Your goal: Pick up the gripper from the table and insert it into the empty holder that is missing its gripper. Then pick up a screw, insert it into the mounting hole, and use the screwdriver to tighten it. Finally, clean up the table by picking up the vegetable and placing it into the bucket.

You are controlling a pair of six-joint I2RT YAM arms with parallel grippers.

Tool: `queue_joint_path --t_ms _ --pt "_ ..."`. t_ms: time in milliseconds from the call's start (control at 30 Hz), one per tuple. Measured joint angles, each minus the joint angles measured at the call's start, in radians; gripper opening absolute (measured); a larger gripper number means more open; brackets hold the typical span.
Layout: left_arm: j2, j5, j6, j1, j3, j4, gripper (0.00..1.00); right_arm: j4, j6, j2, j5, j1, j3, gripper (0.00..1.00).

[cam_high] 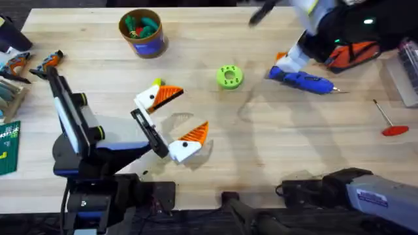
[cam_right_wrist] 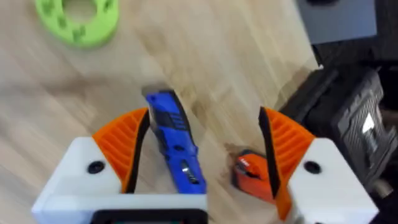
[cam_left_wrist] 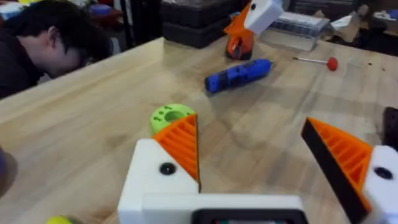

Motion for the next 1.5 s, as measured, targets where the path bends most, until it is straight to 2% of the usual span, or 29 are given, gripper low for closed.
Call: queue_joint_path --t_ms 133,233,333,500,633,733,900,1033,1167,1333,1500 --pt "0.0 -0.041 -0.001 0.0 0.0 0.043 0.986 -0.001 0.231 -0.103 -0.019 0.0 0.0 0.968" --pt "0.0 -0.093 -0.004 0.0 0.005 0.023 0.986 -0.004 0.402 -0.186 -0.029 0.0 0.0 0.968" --pt "0.004 -0.179 -0.005 0.0 0.053 -0.068 0.986 -0.038 0.535 -0.276 -0.04 0.0 0.0 0.968" --pt "0.1 -0.318 0.029 0.0 0.249 -0.272 0.984 -0.177 0.671 -0.429 -0.05 0.0 0.0 0.969" --pt "0.247 -0.419 0.062 0.0 0.434 -0.421 0.986 -0.301 0.741 -0.498 -0.053 0.0 -0.001 0.968" --pt "0.38 -0.484 0.086 0.0 0.571 -0.525 0.986 -0.334 0.782 -0.523 -0.056 0.0 -0.025 0.97" --pt "0.617 -0.578 0.106 0.0 0.78 -0.72 0.985 -0.308 0.834 -0.541 -0.057 0.0 -0.178 0.969" --pt "0.804 -0.634 0.11 0.0 0.903 -0.846 0.986 -0.294 0.852 -0.536 -0.057 0.0 -0.274 0.97" --pt "0.953 -0.688 0.11 0.0 0.973 -0.884 0.986 -0.268 0.856 -0.536 -0.057 0.0 -0.285 0.971" --pt "1.059 -0.771 0.113 0.0 1.013 -0.902 0.986 -0.266 0.859 -0.536 -0.056 0.0 -0.285 0.97" --pt "1.16 -0.876 0.103 0.0 1.102 -1.004 0.986 -0.266 0.859 -0.536 -0.056 0.0 -0.285 0.971"
